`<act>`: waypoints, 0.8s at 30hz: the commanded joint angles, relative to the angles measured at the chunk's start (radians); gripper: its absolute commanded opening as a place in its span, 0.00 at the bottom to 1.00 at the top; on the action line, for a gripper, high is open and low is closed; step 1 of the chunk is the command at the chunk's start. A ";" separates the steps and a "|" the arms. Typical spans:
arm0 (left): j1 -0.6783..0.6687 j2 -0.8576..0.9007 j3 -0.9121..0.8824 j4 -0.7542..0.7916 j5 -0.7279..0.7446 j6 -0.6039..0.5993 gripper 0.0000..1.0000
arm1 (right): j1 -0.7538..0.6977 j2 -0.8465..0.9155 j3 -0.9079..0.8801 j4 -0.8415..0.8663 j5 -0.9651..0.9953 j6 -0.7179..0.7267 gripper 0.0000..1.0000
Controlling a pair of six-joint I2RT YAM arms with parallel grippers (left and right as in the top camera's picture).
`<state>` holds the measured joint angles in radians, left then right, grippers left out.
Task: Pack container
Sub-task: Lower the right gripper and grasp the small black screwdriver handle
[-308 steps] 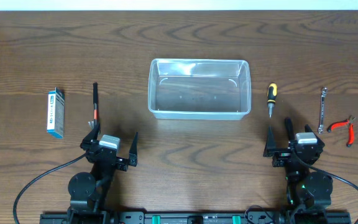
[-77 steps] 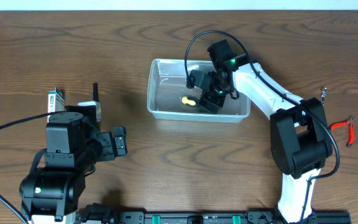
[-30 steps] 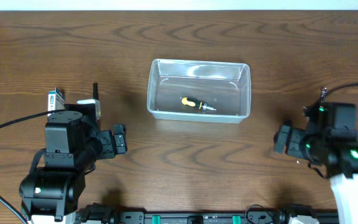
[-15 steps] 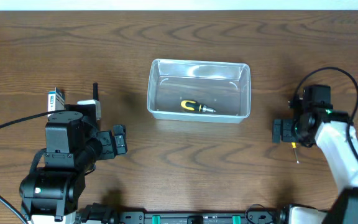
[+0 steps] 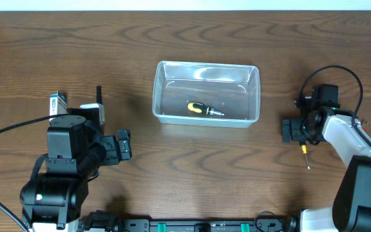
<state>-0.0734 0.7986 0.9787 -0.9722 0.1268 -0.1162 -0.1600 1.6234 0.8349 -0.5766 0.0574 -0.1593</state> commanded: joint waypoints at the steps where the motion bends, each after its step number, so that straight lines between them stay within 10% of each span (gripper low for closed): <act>1: -0.002 -0.003 0.018 -0.003 -0.008 -0.009 0.98 | -0.007 0.031 -0.005 0.013 0.006 -0.033 0.99; 24: -0.002 -0.003 0.018 -0.003 -0.008 -0.009 0.98 | -0.007 0.129 -0.006 -0.076 0.003 0.058 0.73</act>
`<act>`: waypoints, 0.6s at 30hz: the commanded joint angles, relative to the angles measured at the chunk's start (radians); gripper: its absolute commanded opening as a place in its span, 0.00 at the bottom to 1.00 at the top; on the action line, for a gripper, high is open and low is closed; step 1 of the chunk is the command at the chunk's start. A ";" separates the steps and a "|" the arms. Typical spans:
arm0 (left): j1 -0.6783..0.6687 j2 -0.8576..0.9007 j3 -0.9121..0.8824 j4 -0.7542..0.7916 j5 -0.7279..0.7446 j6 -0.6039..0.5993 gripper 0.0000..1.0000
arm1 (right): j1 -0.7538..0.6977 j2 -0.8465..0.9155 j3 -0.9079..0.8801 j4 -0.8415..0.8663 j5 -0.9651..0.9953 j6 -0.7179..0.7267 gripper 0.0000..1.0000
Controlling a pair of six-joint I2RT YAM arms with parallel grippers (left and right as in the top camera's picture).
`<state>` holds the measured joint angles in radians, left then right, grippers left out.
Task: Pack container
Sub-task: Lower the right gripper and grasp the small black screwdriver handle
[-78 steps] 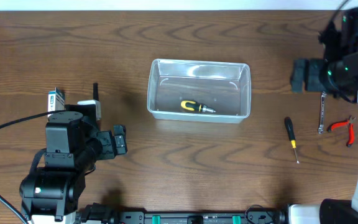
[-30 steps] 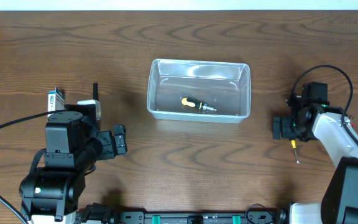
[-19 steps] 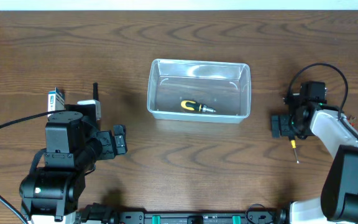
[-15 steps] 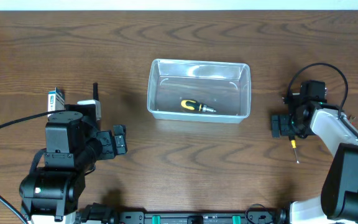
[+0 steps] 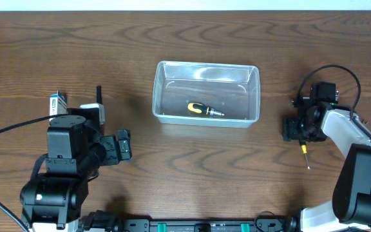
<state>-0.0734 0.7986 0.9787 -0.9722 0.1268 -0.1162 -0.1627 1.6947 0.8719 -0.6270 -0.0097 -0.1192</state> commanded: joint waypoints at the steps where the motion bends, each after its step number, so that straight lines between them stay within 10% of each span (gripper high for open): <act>1: -0.002 -0.003 0.018 -0.003 -0.008 -0.009 0.98 | -0.004 0.058 -0.043 -0.031 0.071 0.027 0.73; 18: -0.002 -0.003 0.018 -0.004 -0.008 -0.009 0.98 | -0.005 0.058 -0.043 -0.079 0.118 0.063 0.68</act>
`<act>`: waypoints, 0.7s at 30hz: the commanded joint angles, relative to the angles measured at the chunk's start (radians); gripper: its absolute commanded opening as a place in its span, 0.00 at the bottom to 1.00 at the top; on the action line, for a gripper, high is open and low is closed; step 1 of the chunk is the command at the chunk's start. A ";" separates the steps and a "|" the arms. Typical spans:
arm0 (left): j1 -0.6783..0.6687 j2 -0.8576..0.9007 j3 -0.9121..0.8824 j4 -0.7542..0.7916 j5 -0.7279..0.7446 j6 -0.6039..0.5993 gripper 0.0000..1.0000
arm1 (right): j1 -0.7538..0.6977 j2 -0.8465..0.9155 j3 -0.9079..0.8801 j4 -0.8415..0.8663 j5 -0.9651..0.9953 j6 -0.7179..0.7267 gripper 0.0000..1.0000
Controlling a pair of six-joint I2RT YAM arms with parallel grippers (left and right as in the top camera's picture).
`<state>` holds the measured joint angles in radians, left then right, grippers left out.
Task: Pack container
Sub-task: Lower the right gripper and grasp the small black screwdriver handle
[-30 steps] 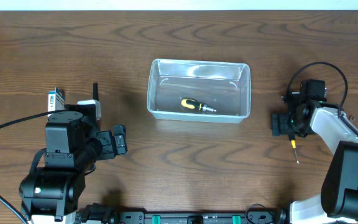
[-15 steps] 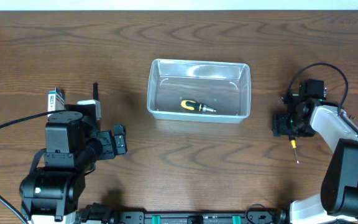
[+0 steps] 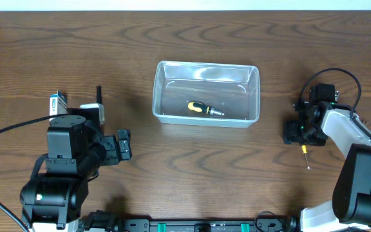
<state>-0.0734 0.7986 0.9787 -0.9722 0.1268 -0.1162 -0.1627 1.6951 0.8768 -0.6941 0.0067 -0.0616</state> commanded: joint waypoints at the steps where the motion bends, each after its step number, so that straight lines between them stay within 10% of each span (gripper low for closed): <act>1: -0.002 -0.003 0.018 -0.004 -0.008 -0.009 0.98 | -0.005 0.058 -0.048 -0.010 0.102 0.005 0.68; 21: -0.002 -0.003 0.018 -0.004 -0.008 -0.009 0.98 | -0.005 0.058 -0.048 -0.005 0.102 0.005 0.20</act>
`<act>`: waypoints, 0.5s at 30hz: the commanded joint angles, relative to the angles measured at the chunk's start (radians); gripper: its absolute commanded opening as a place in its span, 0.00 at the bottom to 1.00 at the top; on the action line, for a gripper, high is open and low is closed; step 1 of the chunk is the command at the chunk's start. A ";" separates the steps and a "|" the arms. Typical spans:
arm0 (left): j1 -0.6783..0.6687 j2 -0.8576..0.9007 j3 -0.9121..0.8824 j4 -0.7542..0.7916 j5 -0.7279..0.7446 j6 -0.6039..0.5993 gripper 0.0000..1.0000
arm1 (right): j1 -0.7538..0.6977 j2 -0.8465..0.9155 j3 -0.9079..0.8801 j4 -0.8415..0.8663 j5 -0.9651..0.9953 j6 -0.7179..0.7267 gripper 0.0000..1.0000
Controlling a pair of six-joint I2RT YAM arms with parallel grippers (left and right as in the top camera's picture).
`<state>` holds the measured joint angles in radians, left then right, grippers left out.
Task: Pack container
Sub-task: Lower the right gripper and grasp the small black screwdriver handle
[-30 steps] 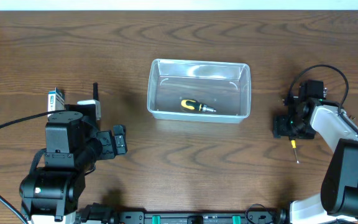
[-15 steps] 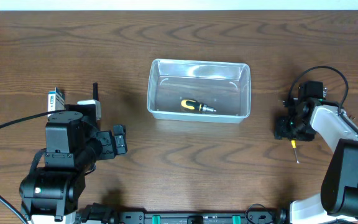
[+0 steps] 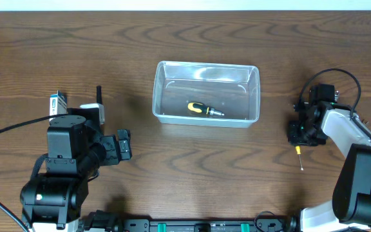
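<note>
A clear plastic container (image 3: 206,93) sits mid-table with a stubby yellow-and-black screwdriver (image 3: 203,109) lying inside. At the right, my right gripper (image 3: 299,133) points down over the handle end of a thin screwdriver (image 3: 299,156). Its yellow collar and shaft stick out toward the front edge. The fingers look drawn together on the handle, which they hide. My left gripper (image 3: 123,145) hovers at the left front, open and holding nothing.
A small white-and-blue box (image 3: 58,100) and a thin black object (image 3: 99,96) lie by the left arm, partly hidden by it. A black cable loops over the right arm (image 3: 340,132).
The right gripper's fingers have drawn in and look narrower. The thin screwdriver's visible shaft has shifted slightly left. The left arm and the container are unchanged.
The right gripper stood wide over the thin screwdriver's handle at the right, and it edged slightly over the two following moments. Now it has shut on the handle and the shaft has shifted. The left arm stayed still throughout.
</note>
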<state>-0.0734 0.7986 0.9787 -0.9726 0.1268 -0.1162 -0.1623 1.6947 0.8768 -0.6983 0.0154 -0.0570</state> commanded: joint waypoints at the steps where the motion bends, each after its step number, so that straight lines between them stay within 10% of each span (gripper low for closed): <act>1: -0.002 -0.003 0.018 -0.003 -0.008 -0.009 0.98 | -0.005 0.058 -0.048 0.000 0.093 0.000 0.15; 15: -0.002 -0.003 0.018 -0.003 -0.008 -0.009 0.98 | -0.005 0.058 -0.047 0.023 0.083 0.001 0.01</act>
<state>-0.0731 0.7986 0.9787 -0.9726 0.1268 -0.1162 -0.1623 1.6932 0.8764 -0.6922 0.0360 -0.0578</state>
